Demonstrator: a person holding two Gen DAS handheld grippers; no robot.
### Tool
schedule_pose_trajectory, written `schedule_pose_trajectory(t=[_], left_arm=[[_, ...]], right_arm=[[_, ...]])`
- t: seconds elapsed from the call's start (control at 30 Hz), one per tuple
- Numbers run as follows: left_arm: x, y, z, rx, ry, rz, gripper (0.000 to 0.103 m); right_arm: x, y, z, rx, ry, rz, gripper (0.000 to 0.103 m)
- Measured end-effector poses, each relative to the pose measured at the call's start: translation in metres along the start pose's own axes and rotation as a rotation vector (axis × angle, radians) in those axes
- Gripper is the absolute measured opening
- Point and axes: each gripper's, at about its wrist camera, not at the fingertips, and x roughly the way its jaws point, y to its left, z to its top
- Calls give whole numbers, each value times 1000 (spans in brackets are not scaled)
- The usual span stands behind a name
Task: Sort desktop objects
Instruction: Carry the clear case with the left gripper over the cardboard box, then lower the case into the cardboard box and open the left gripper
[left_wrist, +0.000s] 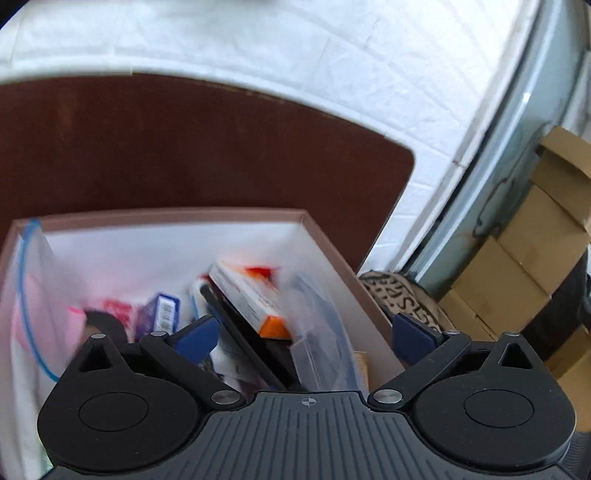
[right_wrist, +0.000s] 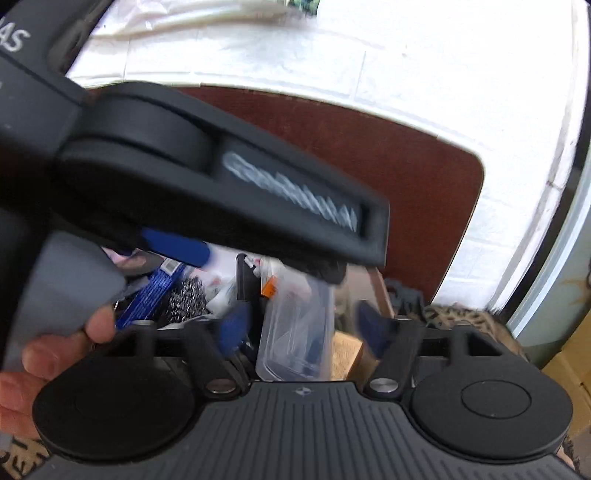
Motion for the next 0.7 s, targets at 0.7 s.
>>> schedule_pose_trajectory(t=[0.7], left_arm=[[-120,-13,-70,127,-56,97,103]], right_arm=[[-111,62,-47,-5,-94,-40,102]])
